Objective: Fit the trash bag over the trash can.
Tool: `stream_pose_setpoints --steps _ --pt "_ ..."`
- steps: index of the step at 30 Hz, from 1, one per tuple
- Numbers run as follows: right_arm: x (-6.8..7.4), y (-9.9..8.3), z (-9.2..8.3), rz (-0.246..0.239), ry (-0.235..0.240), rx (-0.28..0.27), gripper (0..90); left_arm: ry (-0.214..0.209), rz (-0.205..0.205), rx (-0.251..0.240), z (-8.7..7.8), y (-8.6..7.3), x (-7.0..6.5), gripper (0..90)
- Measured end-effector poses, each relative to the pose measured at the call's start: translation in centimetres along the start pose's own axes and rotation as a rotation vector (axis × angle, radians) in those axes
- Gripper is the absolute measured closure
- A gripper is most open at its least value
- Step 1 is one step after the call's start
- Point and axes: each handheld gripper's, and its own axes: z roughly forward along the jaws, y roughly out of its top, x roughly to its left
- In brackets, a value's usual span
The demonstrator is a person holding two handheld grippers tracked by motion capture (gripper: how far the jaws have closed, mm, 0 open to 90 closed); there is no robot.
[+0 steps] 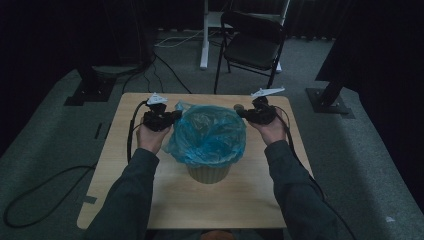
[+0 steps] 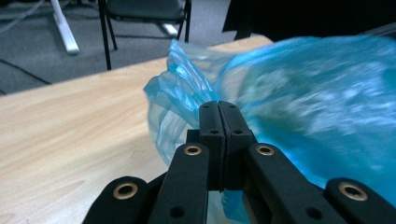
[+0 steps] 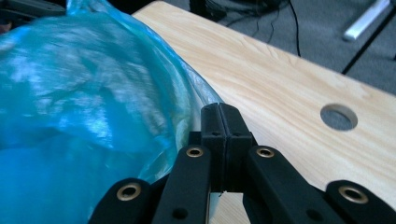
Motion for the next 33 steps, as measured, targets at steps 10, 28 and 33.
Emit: stream_pose_setpoints --steps 10,28,33 --pt "-0.9 -2.1 1.6 0.051 0.025 0.09 90.0 -0.019 -0.042 0.043 0.3 -3.0 0.9 88.6" --pt "0.6 -4.3 -4.7 0.056 0.044 -0.004 70.9 -0.048 -0.039 -0.082 -6.6 -3.5 0.2 70.8" --pt "1.9 -4.6 -5.4 0.029 0.076 -0.009 70.6 -0.097 -0.012 -0.066 -7.0 -4.2 -1.4 65.2"
